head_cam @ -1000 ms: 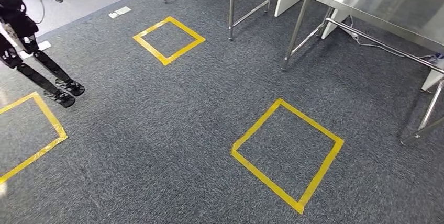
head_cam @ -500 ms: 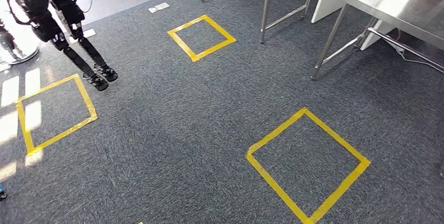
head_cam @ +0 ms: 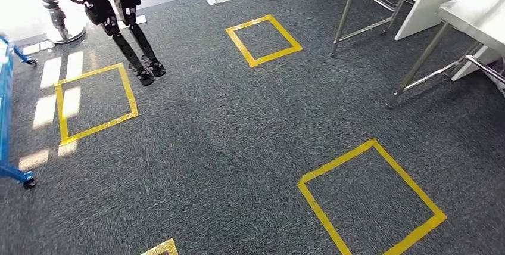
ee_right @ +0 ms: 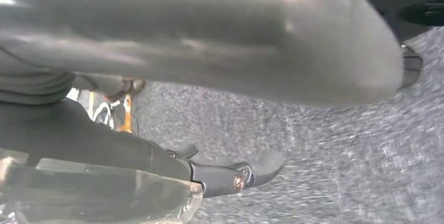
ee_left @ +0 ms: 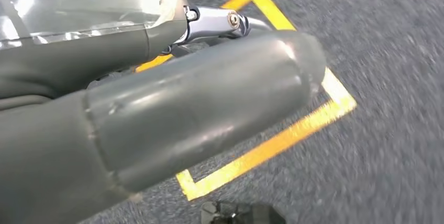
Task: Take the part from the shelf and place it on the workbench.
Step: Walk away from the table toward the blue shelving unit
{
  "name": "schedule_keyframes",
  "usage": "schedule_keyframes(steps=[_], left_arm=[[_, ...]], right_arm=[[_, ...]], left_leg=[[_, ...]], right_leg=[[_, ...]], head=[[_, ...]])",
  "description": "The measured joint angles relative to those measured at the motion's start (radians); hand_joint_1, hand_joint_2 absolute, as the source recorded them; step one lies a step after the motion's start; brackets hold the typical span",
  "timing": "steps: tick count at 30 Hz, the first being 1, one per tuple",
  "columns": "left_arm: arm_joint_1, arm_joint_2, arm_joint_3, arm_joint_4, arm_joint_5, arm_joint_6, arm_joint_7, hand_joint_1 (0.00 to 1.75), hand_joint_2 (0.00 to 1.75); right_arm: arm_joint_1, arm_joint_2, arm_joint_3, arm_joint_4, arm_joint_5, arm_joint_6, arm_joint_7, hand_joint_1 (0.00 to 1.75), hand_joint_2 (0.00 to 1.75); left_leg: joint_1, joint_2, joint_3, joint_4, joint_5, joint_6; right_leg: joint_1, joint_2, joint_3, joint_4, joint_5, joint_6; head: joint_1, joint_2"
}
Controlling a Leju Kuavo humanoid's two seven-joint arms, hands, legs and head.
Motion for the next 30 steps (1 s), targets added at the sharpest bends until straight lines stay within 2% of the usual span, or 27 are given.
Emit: schedule_keyframes(steps=[2,3,4,5,6,7,8,9,11,12,14,15,16,17,18,19,20,22,23,24,25,26,27,28,30], left_arm=[[-0.002,0.000,0.001,0.000,0.000,0.001,0.000,0.00,0.00],[-0.002,0.000,0.001,0.000,0.000,0.001,0.000,0.00,0.00],[0.000,0.000,0.002,0.000,0.001,0.001,0.000,0.00,0.00],[0.001,0.000,0.002,0.000,0.001,0.000,0.000,0.00,0.00],[0.002,0.000,0.003,0.000,0.002,0.000,0.000,0.00,0.00],[0.001,0.000,0.003,0.000,0.002,0.000,0.000,0.00,0.00],[0.001,0.000,0.004,0.000,0.002,0.000,0.000,0.00,0.00],[0.000,0.001,0.004,0.000,0.002,-0.001,0.000,0.00,0.00],[0.002,0.001,0.006,0.000,0.001,-0.001,-0.001,0.00,0.00],[0.004,0.002,0.007,0.000,-0.001,-0.002,0.000,0.00,0.00],[0.004,0.001,0.008,0.000,-0.006,-0.006,0.004,0.00,0.00],[0.001,0.001,0.008,0.000,-0.009,-0.009,0.007,0.00,0.00],[-0.002,0.001,0.008,0.000,-0.011,-0.012,0.009,0.00,0.00],[-0.004,0.001,0.008,0.000,-0.013,-0.014,0.010,0.00,0.00],[-0.005,0.001,0.008,0.000,-0.014,-0.015,0.010,0.00,0.00],[-0.004,0.002,0.008,0.000,-0.016,-0.017,0.010,0.00,0.00],[-0.003,0.003,0.008,0.000,-0.017,-0.018,0.010,0.00,0.00],[-0.003,0.004,0.008,0.000,-0.018,-0.019,0.008,0.00,0.00],[-0.005,0.005,0.008,0.000,-0.018,-0.020,0.007,0.00,0.00],[-0.007,0.006,0.008,0.000,-0.018,-0.020,0.007,0.00,0.00],[-0.009,0.007,0.008,0.000,-0.019,-0.021,0.006,0.00,0.00],[-0.009,0.009,0.008,0.000,-0.019,-0.022,0.006,0.00,0.00],[-0.008,0.010,0.008,0.000,-0.020,-0.023,0.006,0.00,0.00],[-0.008,0.010,0.008,0.000,-0.021,-0.024,0.006,0.00,0.00],[-0.009,0.011,0.009,0.000,-0.023,-0.028,0.005,0.00,0.00]], right_arm=[[0.005,0.000,0.002,0.000,0.004,0.000,0.000,0.00,0.00],[0.007,0.000,0.003,0.000,0.005,0.000,0.000,0.00,0.00],[0.007,0.000,0.005,0.000,0.006,0.000,-0.001,0.00,0.00],[0.007,0.000,0.007,0.000,0.007,0.000,-0.002,0.00,0.00],[0.007,0.000,0.009,0.000,0.007,0.000,-0.002,0.00,0.00],[0.006,0.001,0.010,0.000,0.007,0.000,-0.003,0.00,0.00],[0.005,0.001,0.011,0.000,0.007,0.000,-0.003,0.00,0.00],[0.004,0.002,0.013,0.000,0.007,0.000,-0.003,0.00,0.00],[0.001,0.002,0.016,0.001,0.007,0.000,-0.003,0.00,0.00],[-0.001,0.002,0.017,0.001,0.006,0.000,-0.002,0.00,0.00],[-0.003,0.002,0.018,0.001,0.003,0.002,0.001,0.00,0.00],[-0.003,0.003,0.018,0.001,0.001,0.003,0.003,0.00,0.00],[-0.002,0.003,0.018,0.001,0.000,0.003,0.005,0.00,0.00],[0.000,0.004,0.018,0.001,-0.001,0.003,0.005,0.00,0.00],[0.001,0.004,0.018,0.001,-0.001,0.003,0.004,0.00,0.00],[0.002,0.004,0.018,0.001,-0.001,0.003,0.002,0.00,0.00],[0.002,0.005,0.018,0.001,0.000,0.003,-0.002,0.00,0.00],[0.002,0.008,0.018,0.001,0.001,0.002,-0.007,0.00,0.00],[0.002,0.009,0.018,0.001,0.001,0.002,-0.008,0.00,0.00],[0.001,0.011,0.018,0.001,0.002,0.002,-0.010,0.00,0.00],[0.001,0.012,0.019,0.001,0.002,0.002,-0.011,0.00,0.00],[-0.001,0.014,0.019,0.001,0.003,0.002,-0.011,0.00,0.00],[-0.003,0.015,0.019,0.001,0.003,0.002,-0.011,0.00,0.00],[-0.004,0.016,0.020,0.001,0.002,0.002,-0.011,0.00,0.00],[-0.004,0.018,0.020,0.001,0.001,0.002,-0.011,0.00,0.00]], left_leg=[[0.000,-0.029,-0.003,0.000,0.002,0.003],[0.001,-0.045,-0.004,0.001,0.003,0.002],[0.001,-0.060,-0.003,0.002,0.003,0.001],[0.003,-0.075,-0.003,0.004,0.003,-0.002],[0.005,-0.089,-0.004,0.008,0.002,-0.006],[0.004,-0.102,-0.007,0.015,-0.001,-0.014],[0.004,-0.113,-0.011,0.021,-0.003,-0.022],[0.004,-0.122,-0.015,0.025,-0.005,-0.030],[0.007,-0.137,-0.020,0.026,-0.002,-0.043],[0.009,-0.131,-0.024,0.030,-0.005,-0.047],[0.012,-0.084,-0.051,0.086,-0.041,-0.052],[0.011,-0.052,-0.078,0.143,-0.074,-0.054],[0.011,-0.031,-0.109,0.210,-0.108,-0.055],[0.012,-0.021,-0.137,0.269,-0.132,-0.056],[0.012,-0.016,-0.152,0.303,-0.140,-0.056],[0.013,-0.012,-0.148,0.299,-0.129,-0.056],[0.012,-0.005,-0.124,0.257,-0.103,-0.054],[0.009,0.036,-0.049,0.127,-0.051,-0.048],[0.006,0.056,-0.022,0.079,-0.038,-0.044],[0.001,0.068,-0.010,0.054,-0.035,-0.040],[-0.004,0.068,-0.009,0.048,-0.038,-0.036],[-0.007,0.054,-0.011,0.044,-0.036,-0.031],[-0.007,0.042,-0.008,0.037,-0.031,-0.024],[-0.006,0.030,-0.005,0.028,-0.026,-0.016],[-0.002,0.006,0.002,0.014,-0.014,-0.002]], right_leg=[[-0.006,0.020,-0.066,0.124,-0.041,0.003],[-0.010,0.022,-0.084,0.152,-0.042,0.011],[-0.015,0.024,-0.080,0.135,-0.024,0.023],[-0.022,0.029,-0.061,0.083,0.006,0.038],[-0.031,0.044,-0.032,0.012,0.040,0.051],[-0.036,0.062,-0.009,-0.051,0.067,0.058],[-0.038,0.075,0.006,-0.091,0.083,0.056],[-0.035,0.083,0.011,-0.109,0.089,0.048],[-0.030,0.068,0.014,-0.110,0.091,0.027],[-0.031,0.059,0.017,-0.111,0.095,0.019],[-0.032,0.037,0.019,-0.114,0.100,0.002],[-0.027,0.024,0.019,-0.114,0.101,-0.004],[-0.022,0.011,0.018,-0.114,0.100,-0.008],[-0.018,-0.004,0.017,-0.114,0.099,-0.010],[-0.016,-0.018,0.016,-0.114,0.097,-0.012],[-0.014,-0.032,0.016,-0.114,0.096,-0.013],[-0.014,-0.044,0.016,-0.114,0.094,-0.014],[-0.009,-0.065,0.023,-0.114,0.089,-0.012],[-0.006,-0.074,0.025,-0.114,0.086,-0.008],[-0.003,-0.082,0.029,-0.115,0.084,-0.004],[0.000,-0.091,0.030,-0.116,0.082,0.001],[0.000,-0.102,0.035,-0.120,0.082,0.006],[-0.001,-0.103,0.038,-0.120,0.080,0.012],[-0.002,-0.087,0.036,-0.111,0.073,0.016],[-0.005,-0.027,0.004,-0.039,0.033,0.013]], head=[[0.000,0.000],[0.000,0.000],[0.000,0.000],[0.000,0.000],[0.000,0.000],[0.001,0.000],[0.000,0.000],[0.000,0.000],[-0.002,0.000],[-0.001,0.000],[-0.006,0.000],[-0.007,0.000],[-0.010,0.000],[-0.009,0.000],[-0.009,0.000],[-0.009,0.000],[-0.009,0.000],[-0.010,0.000],[-0.008,0.000],[-0.007,0.000],[-0.006,0.000],[-0.005,0.000],[-0.005,0.000],[-0.004,0.000],[0.000,0.000]])
